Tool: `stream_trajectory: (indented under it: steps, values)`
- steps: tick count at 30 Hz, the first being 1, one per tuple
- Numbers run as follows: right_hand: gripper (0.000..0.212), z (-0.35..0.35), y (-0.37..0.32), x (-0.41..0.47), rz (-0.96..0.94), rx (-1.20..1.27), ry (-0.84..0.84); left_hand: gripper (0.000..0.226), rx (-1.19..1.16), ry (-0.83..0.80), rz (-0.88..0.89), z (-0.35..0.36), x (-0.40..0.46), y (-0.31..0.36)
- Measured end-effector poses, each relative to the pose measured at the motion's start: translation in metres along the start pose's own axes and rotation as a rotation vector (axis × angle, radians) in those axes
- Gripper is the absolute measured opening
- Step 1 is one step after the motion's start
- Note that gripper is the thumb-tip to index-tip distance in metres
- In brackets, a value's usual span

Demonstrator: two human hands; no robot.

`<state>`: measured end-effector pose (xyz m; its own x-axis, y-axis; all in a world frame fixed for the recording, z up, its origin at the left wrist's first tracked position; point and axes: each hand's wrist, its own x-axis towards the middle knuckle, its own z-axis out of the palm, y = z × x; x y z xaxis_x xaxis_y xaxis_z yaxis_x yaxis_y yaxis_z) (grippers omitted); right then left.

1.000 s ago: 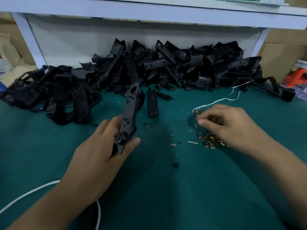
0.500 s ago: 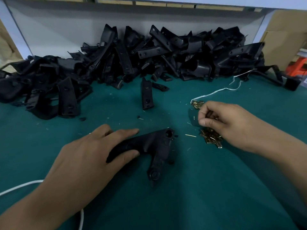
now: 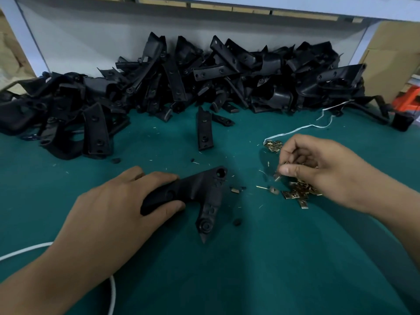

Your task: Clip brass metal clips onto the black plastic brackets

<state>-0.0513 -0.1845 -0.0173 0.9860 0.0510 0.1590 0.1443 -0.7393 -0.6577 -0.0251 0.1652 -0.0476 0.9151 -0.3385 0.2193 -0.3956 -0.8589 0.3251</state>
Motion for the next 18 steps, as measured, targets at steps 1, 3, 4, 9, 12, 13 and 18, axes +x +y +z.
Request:
stream_trajectory:
  steps: [1,3,4,9,12,13,18]
  values:
    - [0.013,0.002,-0.002,0.000,-0.010,0.024,0.015,0.052,-0.009,0.002,0.001,0.000,-0.001,0.000]
    - [0.013,0.007,-0.007,0.001,-0.038,0.091,0.057,0.055,-0.028,0.008,0.002,-0.001,-0.001,0.000]
    - [0.012,0.010,-0.011,0.001,-0.056,0.164,0.088,0.057,-0.046,0.011,0.002,-0.001,-0.001,0.000]
    - [0.020,0.035,-0.034,-0.001,-0.121,0.594,0.132,0.057,-0.195,0.054,0.024,-0.003,-0.003,0.002]
    - [0.019,0.051,-0.046,-0.005,-0.094,0.825,0.082,0.055,-0.223,0.075,0.055,-0.002,-0.004,0.003]
    - [0.021,0.054,-0.049,-0.005,-0.077,0.883,0.071,0.055,-0.236,0.088,0.062,-0.001,-0.004,0.004]
    - [0.024,0.064,-0.059,-0.006,-0.053,1.024,0.040,0.055,-0.268,0.096,0.094,-0.002,-0.007,0.006]
